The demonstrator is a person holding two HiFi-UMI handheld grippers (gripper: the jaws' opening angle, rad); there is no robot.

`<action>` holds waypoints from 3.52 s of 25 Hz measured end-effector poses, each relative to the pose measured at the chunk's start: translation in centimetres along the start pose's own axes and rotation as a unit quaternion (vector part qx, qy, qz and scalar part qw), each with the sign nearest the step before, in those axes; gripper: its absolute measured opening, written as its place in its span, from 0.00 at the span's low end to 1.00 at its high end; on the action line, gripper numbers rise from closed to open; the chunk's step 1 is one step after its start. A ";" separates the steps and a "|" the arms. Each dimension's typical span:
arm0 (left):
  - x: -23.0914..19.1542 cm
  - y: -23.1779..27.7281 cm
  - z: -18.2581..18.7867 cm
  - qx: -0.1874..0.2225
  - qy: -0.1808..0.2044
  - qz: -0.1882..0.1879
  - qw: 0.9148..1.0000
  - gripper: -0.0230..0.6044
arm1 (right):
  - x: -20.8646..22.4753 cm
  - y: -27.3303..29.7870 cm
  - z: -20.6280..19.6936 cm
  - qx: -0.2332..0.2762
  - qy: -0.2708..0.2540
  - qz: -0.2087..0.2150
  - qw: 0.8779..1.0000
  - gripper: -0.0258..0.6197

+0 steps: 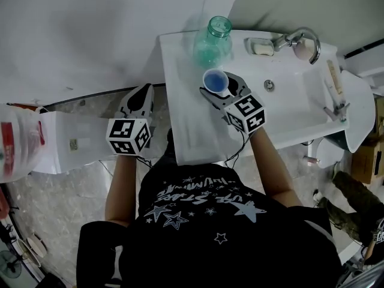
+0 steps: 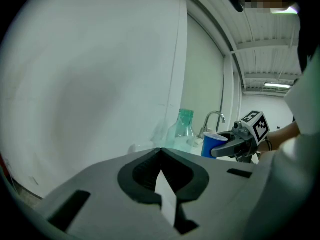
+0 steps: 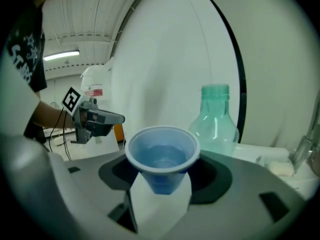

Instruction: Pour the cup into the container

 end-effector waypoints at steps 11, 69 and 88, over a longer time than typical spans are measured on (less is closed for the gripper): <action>1.0 5.2 6.2 0.028 0.018 -0.040 0.999 0.05 | 6.6 -6.2 6.5 0.004 0.002 -0.061 0.998 0.49; 4.6 11.3 9.7 0.028 0.007 -0.119 0.992 0.05 | 15.3 -4.7 13.5 -0.342 -0.266 -0.137 0.891 0.48; 4.3 11.0 10.1 0.035 0.000 -0.115 0.993 0.05 | 15.6 -4.7 14.0 -0.376 -0.318 -0.157 0.856 0.48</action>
Point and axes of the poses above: the fingertips, and each gripper's own axes: y forward along the fingers, x to its right, z out of its top, the point moved 1 cm from there along -y, backward along the fingers, and after that the axes turned 13 degrees about z, right-handed, at the moved point
